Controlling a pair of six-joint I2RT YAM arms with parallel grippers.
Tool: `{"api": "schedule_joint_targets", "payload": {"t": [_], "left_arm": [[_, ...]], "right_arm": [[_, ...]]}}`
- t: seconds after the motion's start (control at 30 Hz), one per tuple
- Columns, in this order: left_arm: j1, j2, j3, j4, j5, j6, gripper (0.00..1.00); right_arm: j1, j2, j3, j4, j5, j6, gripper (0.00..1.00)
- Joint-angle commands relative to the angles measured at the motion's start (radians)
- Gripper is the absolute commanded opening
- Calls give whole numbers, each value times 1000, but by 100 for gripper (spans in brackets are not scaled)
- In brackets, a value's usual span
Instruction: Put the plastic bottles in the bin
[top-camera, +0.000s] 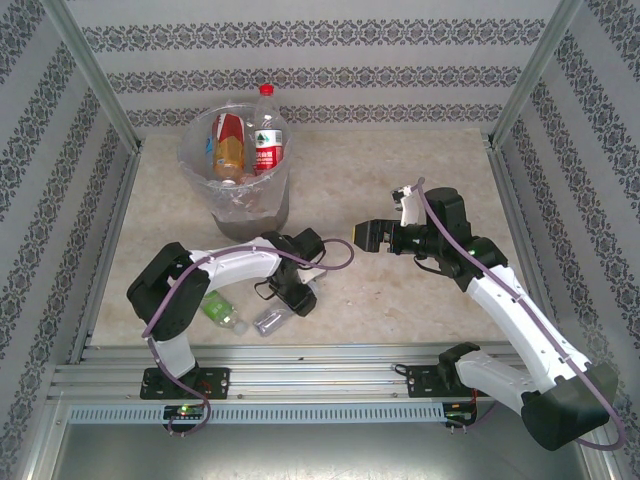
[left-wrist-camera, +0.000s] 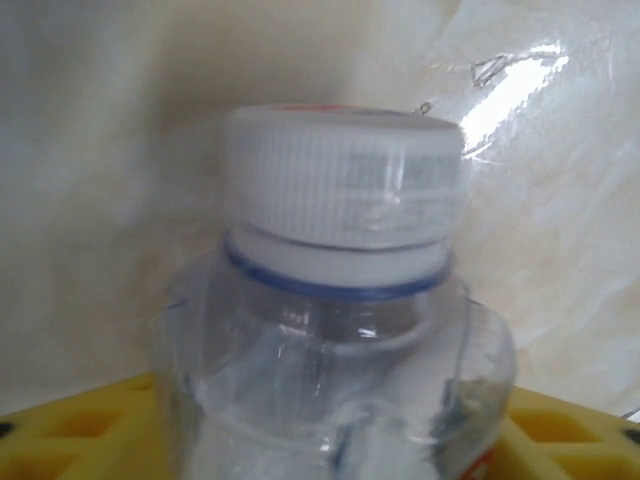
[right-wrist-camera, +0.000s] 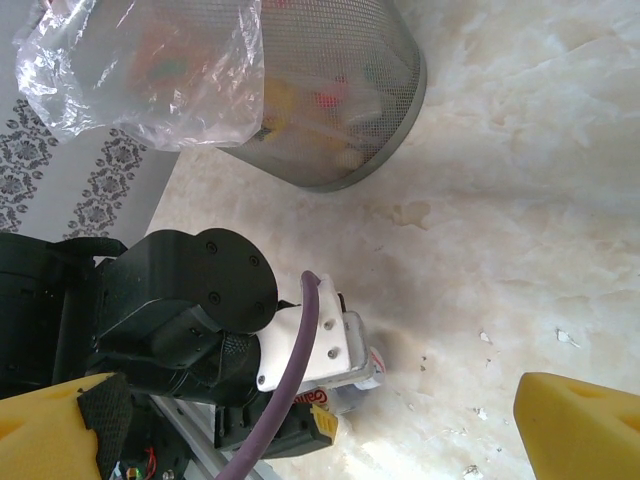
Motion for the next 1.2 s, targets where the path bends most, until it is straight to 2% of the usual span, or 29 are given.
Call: {"api": "schedule_joint_targets", "payload": {"t": [0.0,0.33,0.57,0.7,0.87,1.17], "left_arm": [[-12,5,29,-10,-4,-3,54],[-7,-135,138,19,118,-15,52],[46,-222,260,65,245,-41,52],[95,-259,328,98,269,-67,52],[196,-302,425,149,295,-111,52],[438,-350,619,219,258,-182,52]], "right_arm": [[-13,-20,-19,21,-4,-10,98],[-20,-66,-53,102,-36,13,98],[-21,-139,-46,184,-76,32,98],[-22,-172,-35,250,-112,56,98],[-14,-196,-25,347,-157,93,98],[13,-174,1,347,-147,84,98]]}}
